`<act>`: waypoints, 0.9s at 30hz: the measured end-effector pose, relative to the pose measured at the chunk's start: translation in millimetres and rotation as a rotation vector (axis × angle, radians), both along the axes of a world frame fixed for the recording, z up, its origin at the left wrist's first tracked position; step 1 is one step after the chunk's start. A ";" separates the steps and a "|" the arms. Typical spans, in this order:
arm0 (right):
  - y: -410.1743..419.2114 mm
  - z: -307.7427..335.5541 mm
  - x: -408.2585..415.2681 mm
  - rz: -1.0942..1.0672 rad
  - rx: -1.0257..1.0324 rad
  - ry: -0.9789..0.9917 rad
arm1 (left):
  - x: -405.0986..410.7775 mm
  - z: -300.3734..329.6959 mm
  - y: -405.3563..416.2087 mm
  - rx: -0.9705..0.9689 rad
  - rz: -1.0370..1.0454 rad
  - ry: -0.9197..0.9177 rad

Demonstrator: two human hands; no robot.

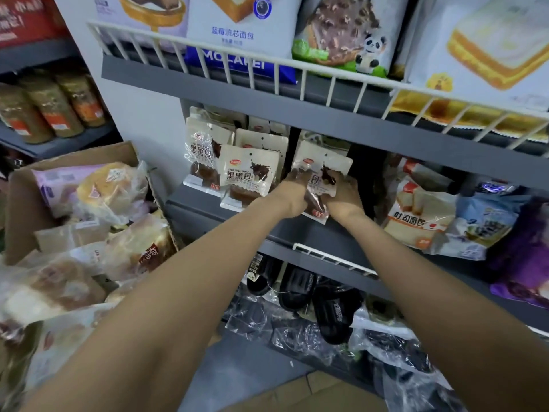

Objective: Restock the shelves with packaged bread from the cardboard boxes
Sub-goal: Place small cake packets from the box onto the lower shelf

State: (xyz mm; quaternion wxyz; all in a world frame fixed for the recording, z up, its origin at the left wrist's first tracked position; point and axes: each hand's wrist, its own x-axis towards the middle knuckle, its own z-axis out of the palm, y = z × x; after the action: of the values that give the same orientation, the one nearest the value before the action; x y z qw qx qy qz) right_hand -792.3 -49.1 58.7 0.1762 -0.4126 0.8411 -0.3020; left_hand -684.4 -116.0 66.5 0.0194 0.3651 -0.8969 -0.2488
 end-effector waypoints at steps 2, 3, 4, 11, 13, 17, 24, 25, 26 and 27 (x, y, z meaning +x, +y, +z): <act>1.2 -5.5 -9.0 0.020 0.004 0.021 | -7.2 -9.5 -3.1 0.047 0.021 -0.004; 1.9 -8.0 -12.0 0.036 0.011 0.033 | -9.7 -14.4 -4.3 0.068 0.036 -0.017; 2.2 -9.9 -14.3 0.058 0.022 0.047 | -11.3 -18.1 -4.4 0.087 0.046 -0.027; 9.2 -9.0 2.3 0.084 -0.062 0.144 | 0.5 -9.9 10.5 0.079 0.108 0.150; 15.3 -2.9 16.8 0.116 -0.101 0.182 | 17.6 0.0 14.8 0.041 0.165 0.205; 25.4 16.2 61.8 0.171 -0.136 0.169 | 72.4 13.5 21.8 0.006 0.287 0.307; 30.3 22.6 180.8 0.472 -0.028 0.030 | 197.6 14.7 39.6 -0.041 0.451 0.232; 29.8 19.5 198.0 0.506 -0.008 -0.003 | 216.3 11.6 41.4 -0.040 0.472 0.195; 29.9 17.2 215.1 0.538 0.009 -0.035 | 235.0 8.7 43.7 -0.034 0.493 0.158; 29.3 12.7 231.2 0.562 0.027 -0.058 | 254.3 5.6 46.3 -0.025 0.509 0.129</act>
State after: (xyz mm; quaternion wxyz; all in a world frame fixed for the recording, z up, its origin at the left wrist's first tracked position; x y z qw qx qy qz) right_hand -561.1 -19.9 71.4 0.2824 -0.6185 0.6923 -0.2415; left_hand -430.1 -69.7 72.1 0.1432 0.5619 -0.7762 -0.2475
